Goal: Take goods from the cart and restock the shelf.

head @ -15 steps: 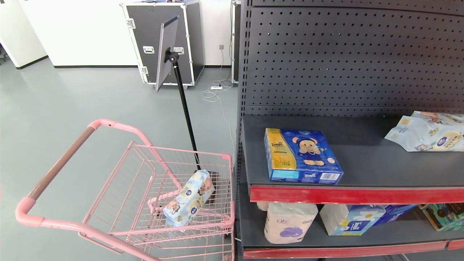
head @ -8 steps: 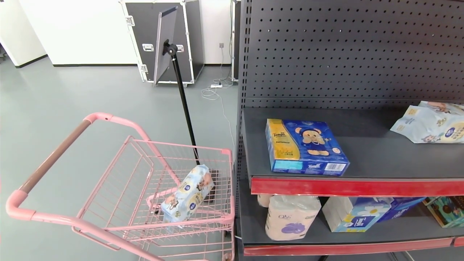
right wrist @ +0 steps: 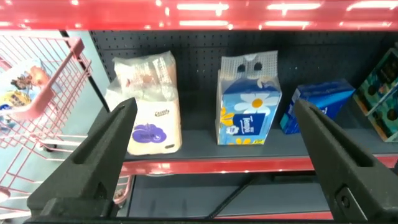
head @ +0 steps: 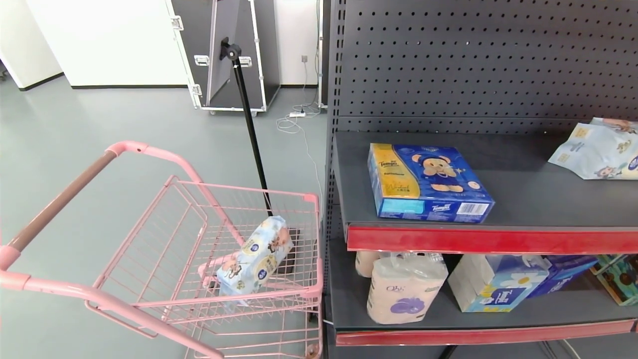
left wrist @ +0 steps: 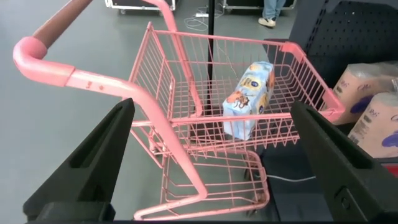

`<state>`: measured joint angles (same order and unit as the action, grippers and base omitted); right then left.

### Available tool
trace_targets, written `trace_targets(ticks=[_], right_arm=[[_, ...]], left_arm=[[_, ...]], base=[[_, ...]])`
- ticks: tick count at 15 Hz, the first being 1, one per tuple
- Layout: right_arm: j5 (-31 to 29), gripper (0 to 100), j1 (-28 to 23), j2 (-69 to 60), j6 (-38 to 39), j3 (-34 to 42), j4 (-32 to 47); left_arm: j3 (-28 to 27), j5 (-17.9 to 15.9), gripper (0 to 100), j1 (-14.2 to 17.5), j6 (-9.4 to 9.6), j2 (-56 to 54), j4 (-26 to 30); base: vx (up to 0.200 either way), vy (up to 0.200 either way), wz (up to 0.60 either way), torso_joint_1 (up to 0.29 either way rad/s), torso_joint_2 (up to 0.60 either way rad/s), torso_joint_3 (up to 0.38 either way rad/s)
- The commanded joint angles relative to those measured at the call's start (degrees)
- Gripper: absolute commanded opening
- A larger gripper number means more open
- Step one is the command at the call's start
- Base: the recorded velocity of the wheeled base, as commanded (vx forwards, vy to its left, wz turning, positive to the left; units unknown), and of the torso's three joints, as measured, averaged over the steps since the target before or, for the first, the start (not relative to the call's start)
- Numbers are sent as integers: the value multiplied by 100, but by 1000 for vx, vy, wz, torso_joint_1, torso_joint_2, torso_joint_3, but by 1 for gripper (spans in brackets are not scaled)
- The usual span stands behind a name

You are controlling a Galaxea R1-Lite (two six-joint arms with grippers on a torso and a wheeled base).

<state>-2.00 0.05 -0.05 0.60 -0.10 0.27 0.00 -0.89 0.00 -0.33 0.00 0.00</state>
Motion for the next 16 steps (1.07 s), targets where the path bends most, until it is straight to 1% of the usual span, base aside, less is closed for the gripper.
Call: trace_targets(ticks=[1,6,7,8,9,10,11,12,13,14,15,16], right_arm=[[-2,100,4,5,2,1,0],[-2,100,4,5,-7,1,0],[-2,100,4,5,-7,1,0],[-2,100,4,5,-7,1,0],[-2,100,4,5,-7,1,0],[-2,100,4,5,-7,1,0],[-2,100,4,5,2,1,0],[-2,100,4,5,-7,1,0],[7,100,4,5,-25,1,8],[7,100,4,5,-25,1,0],[-2,100,4,5,-7,1,0],[7,100,4,5,-7,1,0]], left_arm=[[0,1,100,0,-2,18,0],[0,1,100,-9,-2,0,0],[0,-52,100,0,42,0,0],[0,-210,100,0,138,0,-9],[-9,-280,100,-9,235,0,-9],[-519,-553,100,-44,279,255,-53],[-1828,-711,100,-114,24,1758,-9],[-2610,-746,100,-158,-336,2689,-26],[-3252,-790,100,-176,-354,3577,-53],[-3419,-887,100,-220,-336,4008,-79],[-3454,-1238,100,-439,-37,4649,-149],[-3419,-1475,100,-554,103,5379,-229]], base=[[0,0,0,-178,486,310],[0,0,0,-181,541,363],[0,0,0,-163,530,359],[0,0,0,-95,359,251],[0,0,0,-61,198,139],[0,0,0,-36,119,80],[0,0,0,-2,66,46],[0,0,0,0,0,0],[0,0,0,12,27,51],[0,0,0,0,0,0],[0,0,0,0,0,0],[0,0,0,0,0,0]])
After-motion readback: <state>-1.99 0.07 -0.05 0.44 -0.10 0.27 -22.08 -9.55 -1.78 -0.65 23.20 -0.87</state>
